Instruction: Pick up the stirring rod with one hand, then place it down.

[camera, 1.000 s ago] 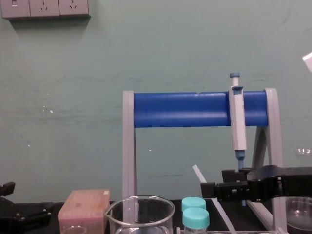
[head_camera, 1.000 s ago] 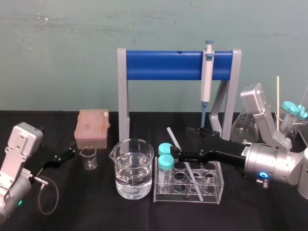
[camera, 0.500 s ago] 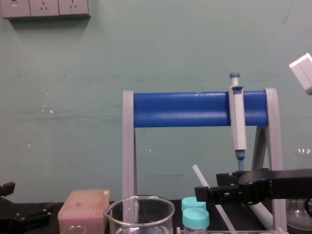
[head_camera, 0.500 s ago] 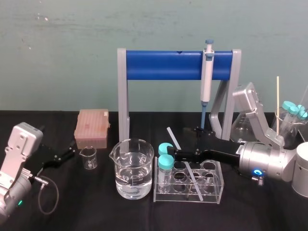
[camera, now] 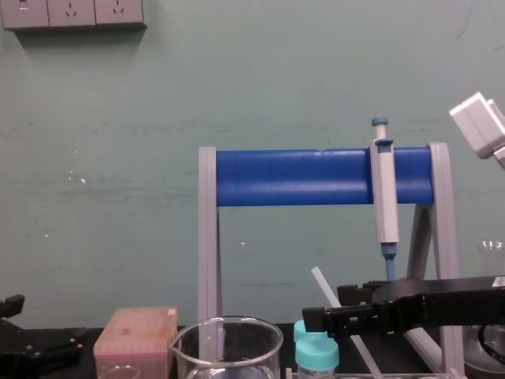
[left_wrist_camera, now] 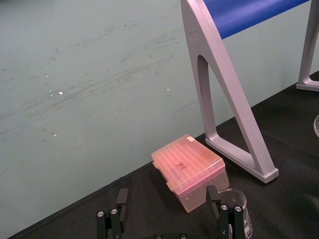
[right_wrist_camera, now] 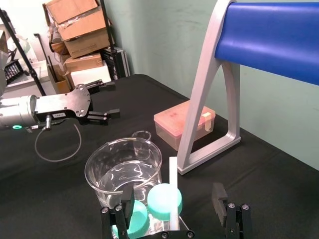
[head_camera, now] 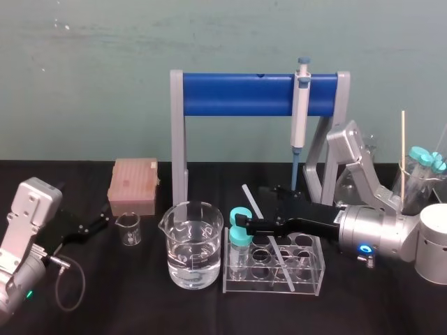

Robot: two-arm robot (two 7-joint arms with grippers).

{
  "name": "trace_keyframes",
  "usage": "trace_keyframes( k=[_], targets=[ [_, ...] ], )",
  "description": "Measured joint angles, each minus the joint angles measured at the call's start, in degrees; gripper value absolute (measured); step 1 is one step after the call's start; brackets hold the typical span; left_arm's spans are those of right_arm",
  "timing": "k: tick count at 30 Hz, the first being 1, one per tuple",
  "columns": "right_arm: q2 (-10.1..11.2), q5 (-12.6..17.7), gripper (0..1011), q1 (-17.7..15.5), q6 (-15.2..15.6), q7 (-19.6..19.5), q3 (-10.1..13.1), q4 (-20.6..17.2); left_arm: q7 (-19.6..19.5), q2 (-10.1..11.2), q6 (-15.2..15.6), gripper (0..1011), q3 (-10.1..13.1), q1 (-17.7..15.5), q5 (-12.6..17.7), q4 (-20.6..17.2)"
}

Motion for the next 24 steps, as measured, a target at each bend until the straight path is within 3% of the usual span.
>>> trace_keyframes(
  k=[13,19,24],
  targets=[
    [-0.1,-0.4,990,0.1,-0.3,-0.1,-0.2,0.1,0.0,0.0,0.0,1000,0.0,0.0,0.0,0.0],
    [-0.1,-0.4,867,0.1,-0.2,-0.1,-0.1,0.1,0.0,0.0,0.0,1000,0.0,0.0,0.0,0.0],
    [0.0,-0.3,707,0.0,-0.2,-0.1,-0.1,0.0,0.0,0.0,0.0,1000,0.0,0.0,0.0,0.0]
  ],
)
